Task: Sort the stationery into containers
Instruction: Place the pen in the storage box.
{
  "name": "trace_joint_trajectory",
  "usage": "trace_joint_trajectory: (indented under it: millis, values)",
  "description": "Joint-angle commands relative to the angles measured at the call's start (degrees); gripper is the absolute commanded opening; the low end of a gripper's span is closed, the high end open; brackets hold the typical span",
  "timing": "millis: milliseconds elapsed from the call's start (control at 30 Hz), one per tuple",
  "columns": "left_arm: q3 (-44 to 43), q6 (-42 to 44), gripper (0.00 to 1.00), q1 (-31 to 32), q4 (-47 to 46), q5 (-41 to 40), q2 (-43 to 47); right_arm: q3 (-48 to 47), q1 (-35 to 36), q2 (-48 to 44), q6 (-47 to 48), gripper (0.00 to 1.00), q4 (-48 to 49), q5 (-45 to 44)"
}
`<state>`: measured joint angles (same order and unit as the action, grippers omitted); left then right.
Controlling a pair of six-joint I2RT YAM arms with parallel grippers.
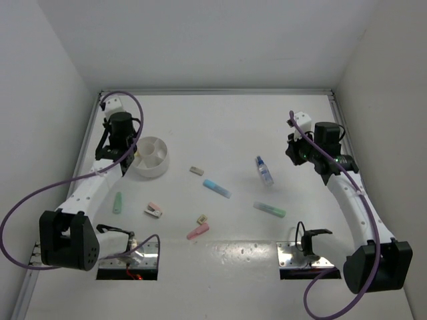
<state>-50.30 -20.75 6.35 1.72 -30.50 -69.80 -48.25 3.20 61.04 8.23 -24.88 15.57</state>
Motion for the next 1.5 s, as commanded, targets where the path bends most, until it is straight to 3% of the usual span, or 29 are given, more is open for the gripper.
trace_joint_trajectory:
  millis: [0, 767, 1133, 1467]
  values:
    - [-1.38, 2.03, 0.0, 0.42, -3.47, -3.51, -0.42, -0.35, 0.23, 0.31, 0.65, 0.03, 2.47, -0.02]
    - [3.72, 3.09, 0.0, 3.41, -15.34, -9.31, -9.04, -0.35, 0.23, 0.31, 0.65, 0.03, 3.0, -0.54]
    - [17.15, 5.01, 0.0, 6.48, -32.89, -15.37, -3.77, 0.17, 0.23, 0.31, 0.65, 0.03, 3.0, -1.07]
    - [19.63, 6.08, 0.0, 7.1, -41.87, -17.31, -3.76, 0.17, 0.23, 0.31, 0.65, 0.03, 3.0, -0.54]
